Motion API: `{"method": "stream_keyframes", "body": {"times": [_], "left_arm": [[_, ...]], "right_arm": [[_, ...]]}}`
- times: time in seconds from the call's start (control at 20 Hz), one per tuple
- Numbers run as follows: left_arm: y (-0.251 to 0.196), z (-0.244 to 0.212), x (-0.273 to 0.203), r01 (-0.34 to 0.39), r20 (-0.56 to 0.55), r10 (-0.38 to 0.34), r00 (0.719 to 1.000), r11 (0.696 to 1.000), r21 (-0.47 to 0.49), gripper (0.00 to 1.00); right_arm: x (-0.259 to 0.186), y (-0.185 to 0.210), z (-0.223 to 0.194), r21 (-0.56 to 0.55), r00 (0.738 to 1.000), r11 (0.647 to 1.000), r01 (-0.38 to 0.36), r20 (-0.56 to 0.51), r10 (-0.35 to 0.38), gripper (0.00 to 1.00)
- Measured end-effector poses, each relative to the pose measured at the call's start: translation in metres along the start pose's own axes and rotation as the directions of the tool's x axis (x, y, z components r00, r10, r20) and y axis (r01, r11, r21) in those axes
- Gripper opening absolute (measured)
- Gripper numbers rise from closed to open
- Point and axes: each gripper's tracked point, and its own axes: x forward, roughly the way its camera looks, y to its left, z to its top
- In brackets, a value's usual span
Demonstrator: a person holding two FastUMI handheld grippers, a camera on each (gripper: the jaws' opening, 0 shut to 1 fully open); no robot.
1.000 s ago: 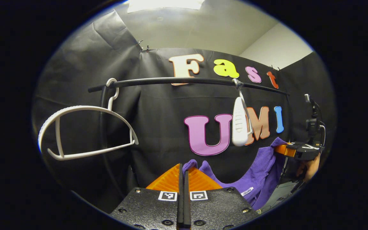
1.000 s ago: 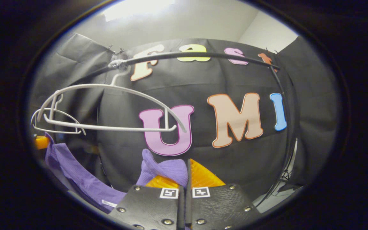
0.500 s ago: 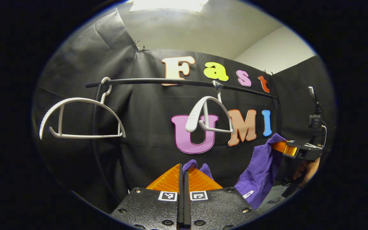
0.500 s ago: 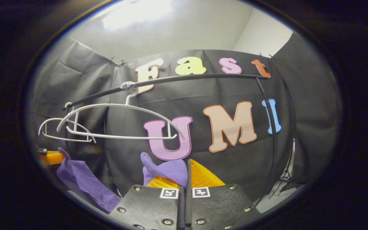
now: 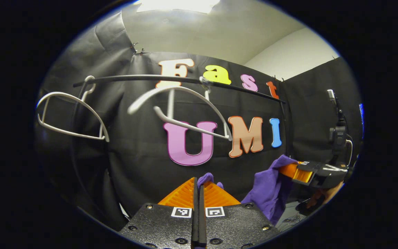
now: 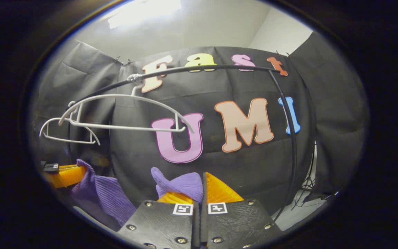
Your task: Grasp the clothes on the hanger with both hands and then place them into the laundry hamper below.
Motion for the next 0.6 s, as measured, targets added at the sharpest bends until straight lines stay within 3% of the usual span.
{"method": "stream_keyframes", "body": {"times": [0.2, 0.3, 0.45, 0.6], "left_arm": [[-0.020, -0.038, 0.027, 0.015, -0.012, -0.015, 1.000, 1.000, -0.021, 0.00], [-0.023, -0.066, 0.036, 0.004, -0.018, -0.004, 1.000, 1.000, 0.012, 0.00], [-0.030, -0.113, 0.051, 0.016, -0.046, -0.013, 0.999, 0.998, 0.065, 0.00], [-0.034, -0.168, 0.059, 0.036, -0.114, -0.030, 0.993, 0.998, 0.050, 0.00]], "right_arm": [[0.010, -0.010, -0.051, 0.021, 0.997, 1.000, 0.006, -0.073, -0.005, 0.02], [0.012, -0.020, -0.087, 0.030, 0.992, 0.999, 0.020, -0.123, -0.016, 0.02], [0.012, -0.035, -0.148, 0.065, 0.979, 0.996, 0.060, -0.196, -0.046, 0.02], [0.014, -0.052, -0.207, 0.106, 0.959, 0.988, 0.115, -0.270, -0.083, 0.02]]}}
